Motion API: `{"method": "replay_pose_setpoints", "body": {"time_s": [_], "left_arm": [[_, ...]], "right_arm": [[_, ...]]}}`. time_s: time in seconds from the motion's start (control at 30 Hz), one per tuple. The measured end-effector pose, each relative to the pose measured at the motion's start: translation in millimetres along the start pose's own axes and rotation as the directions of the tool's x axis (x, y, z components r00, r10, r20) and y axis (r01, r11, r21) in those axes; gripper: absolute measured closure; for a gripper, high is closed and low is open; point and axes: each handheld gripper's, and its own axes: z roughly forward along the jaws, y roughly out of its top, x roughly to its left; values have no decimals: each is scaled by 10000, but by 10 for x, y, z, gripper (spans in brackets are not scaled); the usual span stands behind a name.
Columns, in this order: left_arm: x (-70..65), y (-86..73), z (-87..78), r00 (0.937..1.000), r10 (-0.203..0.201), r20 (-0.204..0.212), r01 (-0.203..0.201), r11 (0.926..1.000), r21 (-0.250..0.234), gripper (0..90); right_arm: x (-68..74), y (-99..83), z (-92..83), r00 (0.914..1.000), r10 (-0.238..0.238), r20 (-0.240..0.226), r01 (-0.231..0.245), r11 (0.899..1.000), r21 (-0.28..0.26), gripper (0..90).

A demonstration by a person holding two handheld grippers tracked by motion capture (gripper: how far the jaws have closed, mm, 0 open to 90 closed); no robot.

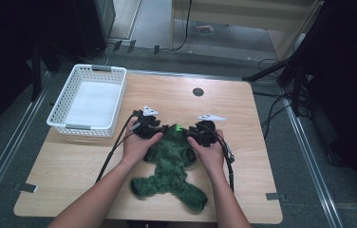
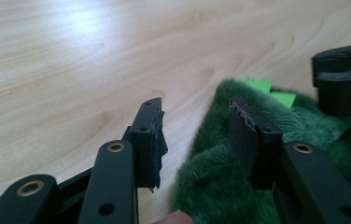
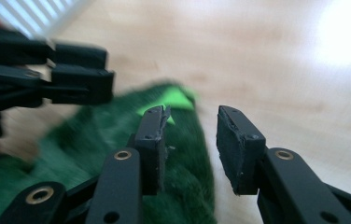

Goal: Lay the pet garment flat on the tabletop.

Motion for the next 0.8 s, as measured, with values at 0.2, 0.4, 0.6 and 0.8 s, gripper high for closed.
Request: {"method": "replay_pose_setpoints", "body": {"time_s": [0.2, 0.4, 0.6, 0.8], "left_arm": [[-22, -91, 14, 9976, 646, -259, -635, 9970, 432, 563], [-127, -127, 14, 9874, 1576, -115, -1568, 9863, 518, 756], [-118, -40, -132, 9869, 1518, -553, -1547, 9866, -524, 897], [53, 99, -171, 9873, 668, -1440, -852, 9884, -1258, 879]], "right_arm": [[-48, -182, 25, 9998, -104, 157, 99, 9993, 352, 645], [27, -226, 30, 9964, -823, 212, 815, 9961, 343, 764], [87, -128, 5, 9897, -1408, 251, 1407, 9900, 91, 900], [119, 232, -58, 9907, -1285, 456, 1341, 9790, -1537, 859]]}}
